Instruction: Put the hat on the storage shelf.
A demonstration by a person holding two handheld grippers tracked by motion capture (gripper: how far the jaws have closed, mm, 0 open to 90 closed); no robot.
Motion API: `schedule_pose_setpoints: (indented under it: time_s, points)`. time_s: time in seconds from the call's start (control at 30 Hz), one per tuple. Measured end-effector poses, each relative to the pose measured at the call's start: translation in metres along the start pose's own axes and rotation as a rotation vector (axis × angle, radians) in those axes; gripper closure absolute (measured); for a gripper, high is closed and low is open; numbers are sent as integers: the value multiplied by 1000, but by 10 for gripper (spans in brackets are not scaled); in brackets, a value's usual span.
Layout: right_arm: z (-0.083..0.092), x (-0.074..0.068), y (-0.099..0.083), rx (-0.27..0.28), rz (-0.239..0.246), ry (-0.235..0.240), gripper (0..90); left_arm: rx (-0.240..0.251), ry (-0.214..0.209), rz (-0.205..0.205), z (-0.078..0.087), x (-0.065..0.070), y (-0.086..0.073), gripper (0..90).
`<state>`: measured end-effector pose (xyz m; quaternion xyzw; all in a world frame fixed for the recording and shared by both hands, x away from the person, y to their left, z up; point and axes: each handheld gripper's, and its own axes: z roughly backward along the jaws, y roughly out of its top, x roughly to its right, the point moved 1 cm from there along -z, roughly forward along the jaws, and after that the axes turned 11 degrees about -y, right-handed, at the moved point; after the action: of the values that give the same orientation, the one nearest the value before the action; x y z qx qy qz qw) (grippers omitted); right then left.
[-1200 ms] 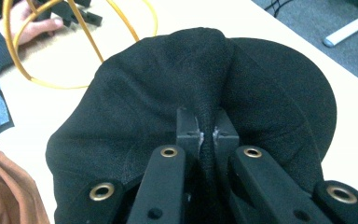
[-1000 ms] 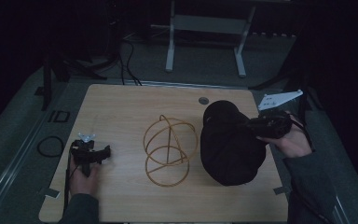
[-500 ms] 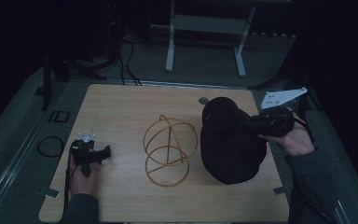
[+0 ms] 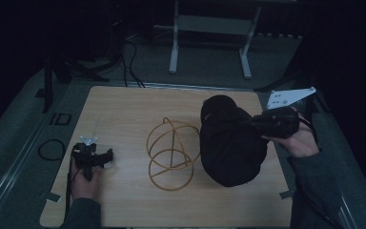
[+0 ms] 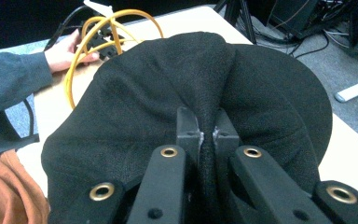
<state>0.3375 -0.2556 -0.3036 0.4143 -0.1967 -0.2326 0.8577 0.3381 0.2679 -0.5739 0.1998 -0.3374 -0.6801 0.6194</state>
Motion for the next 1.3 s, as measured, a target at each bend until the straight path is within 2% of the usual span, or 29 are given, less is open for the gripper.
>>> schedule_pose_setpoints:
  time_s: [0.67, 1.1, 1.3]
  points:
    - [-6, -9, 21, 60, 18, 50, 858, -1, 0, -1, 0, 0, 0, 133]
    - [-17, -18, 32, 63, 35, 79, 858, -1, 1, 0, 0, 0, 0, 134]
    - [-21, -23, 42, 48, 63, 84, 858, -2, 1, -1, 0, 0, 0, 133]
